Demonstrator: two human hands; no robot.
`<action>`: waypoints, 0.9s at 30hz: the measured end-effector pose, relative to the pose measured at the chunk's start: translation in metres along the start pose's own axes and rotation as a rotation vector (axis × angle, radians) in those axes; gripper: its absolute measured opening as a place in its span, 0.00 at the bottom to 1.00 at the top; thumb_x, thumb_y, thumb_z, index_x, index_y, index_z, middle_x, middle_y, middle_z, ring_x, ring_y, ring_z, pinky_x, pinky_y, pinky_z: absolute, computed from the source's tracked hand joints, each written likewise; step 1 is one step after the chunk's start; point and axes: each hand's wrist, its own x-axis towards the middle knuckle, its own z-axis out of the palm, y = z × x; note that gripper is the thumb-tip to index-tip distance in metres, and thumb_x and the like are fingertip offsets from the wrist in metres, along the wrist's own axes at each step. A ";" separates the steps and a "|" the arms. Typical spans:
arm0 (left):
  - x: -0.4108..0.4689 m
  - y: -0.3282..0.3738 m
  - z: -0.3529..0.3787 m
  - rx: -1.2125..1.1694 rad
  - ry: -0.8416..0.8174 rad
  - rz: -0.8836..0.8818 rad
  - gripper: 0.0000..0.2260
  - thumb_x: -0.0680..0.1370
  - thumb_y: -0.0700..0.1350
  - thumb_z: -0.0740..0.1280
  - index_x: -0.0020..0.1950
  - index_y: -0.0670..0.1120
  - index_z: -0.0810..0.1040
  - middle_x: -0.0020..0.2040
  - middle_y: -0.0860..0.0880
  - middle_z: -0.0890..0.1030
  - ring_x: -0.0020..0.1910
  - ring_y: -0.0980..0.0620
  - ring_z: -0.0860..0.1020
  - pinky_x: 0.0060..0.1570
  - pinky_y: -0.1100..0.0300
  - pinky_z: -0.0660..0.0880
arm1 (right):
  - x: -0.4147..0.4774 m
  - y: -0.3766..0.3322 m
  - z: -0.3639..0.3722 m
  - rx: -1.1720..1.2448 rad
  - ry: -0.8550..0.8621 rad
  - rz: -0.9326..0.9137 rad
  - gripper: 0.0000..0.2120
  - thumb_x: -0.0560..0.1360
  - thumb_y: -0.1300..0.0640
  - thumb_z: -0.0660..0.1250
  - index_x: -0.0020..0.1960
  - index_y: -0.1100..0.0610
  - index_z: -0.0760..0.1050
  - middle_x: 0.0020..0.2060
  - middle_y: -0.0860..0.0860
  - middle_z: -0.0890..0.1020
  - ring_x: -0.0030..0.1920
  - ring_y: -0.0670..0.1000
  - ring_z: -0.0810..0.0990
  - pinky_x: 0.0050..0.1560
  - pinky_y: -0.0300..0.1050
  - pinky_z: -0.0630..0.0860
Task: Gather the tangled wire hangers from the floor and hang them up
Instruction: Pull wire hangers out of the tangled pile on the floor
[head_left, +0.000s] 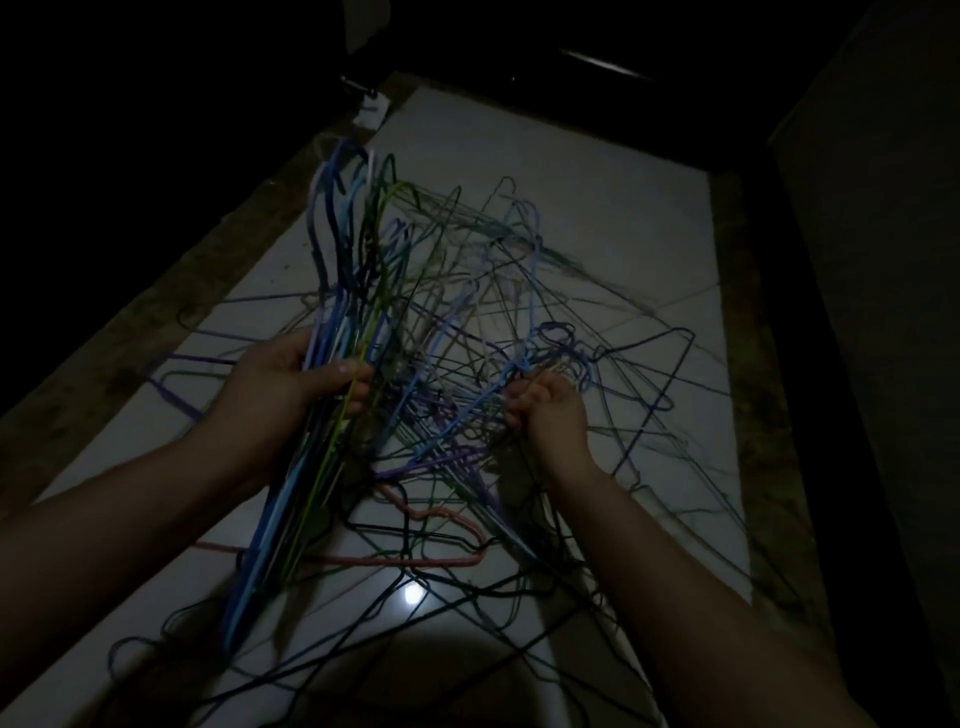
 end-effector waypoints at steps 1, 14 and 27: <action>0.001 0.002 -0.002 -0.010 0.003 0.003 0.06 0.77 0.34 0.62 0.46 0.42 0.77 0.30 0.51 0.81 0.28 0.57 0.79 0.28 0.66 0.75 | -0.004 0.005 0.000 0.018 -0.017 -0.017 0.20 0.80 0.72 0.47 0.34 0.55 0.59 0.28 0.51 0.65 0.23 0.45 0.64 0.22 0.34 0.62; -0.002 0.028 -0.003 -0.058 0.026 0.104 0.10 0.77 0.33 0.61 0.44 0.46 0.76 0.30 0.53 0.82 0.30 0.59 0.79 0.32 0.68 0.77 | -0.025 -0.003 0.000 -0.195 0.114 -0.079 0.18 0.78 0.72 0.47 0.35 0.55 0.57 0.29 0.51 0.64 0.21 0.45 0.62 0.22 0.36 0.61; -0.005 0.036 -0.006 -0.028 -0.008 0.119 0.10 0.78 0.33 0.61 0.45 0.47 0.76 0.30 0.54 0.82 0.29 0.60 0.79 0.31 0.68 0.76 | -0.015 -0.017 -0.005 -0.406 0.130 -0.062 0.17 0.76 0.74 0.50 0.33 0.59 0.64 0.29 0.55 0.68 0.28 0.50 0.66 0.22 0.35 0.64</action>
